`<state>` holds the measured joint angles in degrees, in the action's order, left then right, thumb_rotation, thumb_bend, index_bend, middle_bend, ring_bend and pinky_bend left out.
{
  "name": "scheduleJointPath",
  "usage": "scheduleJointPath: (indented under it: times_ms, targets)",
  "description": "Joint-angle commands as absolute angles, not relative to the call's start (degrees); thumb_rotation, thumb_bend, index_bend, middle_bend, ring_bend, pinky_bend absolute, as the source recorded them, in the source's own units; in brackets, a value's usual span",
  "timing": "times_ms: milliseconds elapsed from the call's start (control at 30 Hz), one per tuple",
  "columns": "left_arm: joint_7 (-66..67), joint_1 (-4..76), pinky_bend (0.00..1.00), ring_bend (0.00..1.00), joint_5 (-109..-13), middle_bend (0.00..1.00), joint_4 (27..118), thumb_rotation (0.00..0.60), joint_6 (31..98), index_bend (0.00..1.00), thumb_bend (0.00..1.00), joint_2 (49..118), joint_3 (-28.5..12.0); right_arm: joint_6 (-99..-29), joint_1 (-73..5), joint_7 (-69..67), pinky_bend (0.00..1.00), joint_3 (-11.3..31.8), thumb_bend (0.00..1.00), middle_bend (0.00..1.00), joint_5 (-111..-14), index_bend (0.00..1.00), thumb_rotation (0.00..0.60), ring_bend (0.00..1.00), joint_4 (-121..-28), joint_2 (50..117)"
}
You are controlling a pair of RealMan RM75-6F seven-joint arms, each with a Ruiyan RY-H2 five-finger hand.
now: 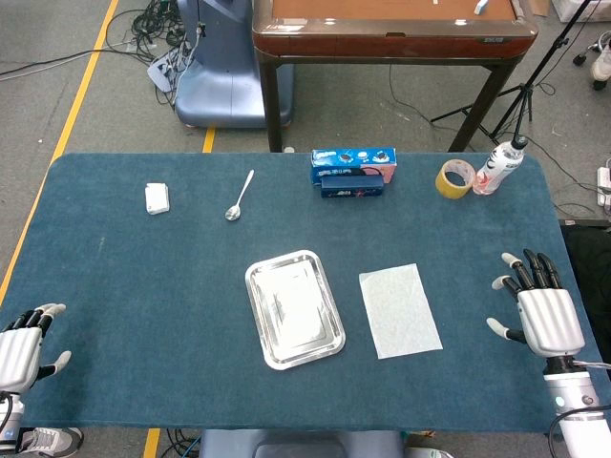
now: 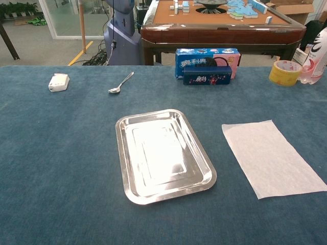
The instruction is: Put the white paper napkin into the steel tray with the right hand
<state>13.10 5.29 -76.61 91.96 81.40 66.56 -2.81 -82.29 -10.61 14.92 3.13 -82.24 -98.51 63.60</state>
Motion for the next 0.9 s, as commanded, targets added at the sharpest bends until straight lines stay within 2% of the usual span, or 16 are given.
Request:
scheduleJointPath:
  times_ms: [33, 633, 900]
  targets:
    - [13.0, 5.2, 0.32, 0.21, -76.5, 0.22, 91.9, 0.600, 81.5, 0.24, 0.20, 66.5, -2.9, -81.6, -10.7, 15.1, 0.01, 3.0, 0.00, 0.17, -82.3, 0.41, 0.600, 0.00, -98.4, 63.8]
    - [12.0, 4.8, 0.32, 0.21, -76.5, 0.22, 91.6, 0.600, 81.8, 0.24, 0.20, 66.1, -3.1, -78.8, -11.5, 16.5, 0.01, 2.5, 0.00, 0.20, -83.3, 0.41, 0.600, 0.00, -96.8, 67.3]
    - [12.0, 4.6, 0.32, 0.21, -76.7, 0.22, 91.7, 0.600, 81.9, 0.24, 0.20, 66.1, -3.0, -78.1, -12.1, 17.2, 0.01, 1.6, 0.00, 0.20, -85.6, 0.42, 0.600, 0.00, -93.9, 71.4]
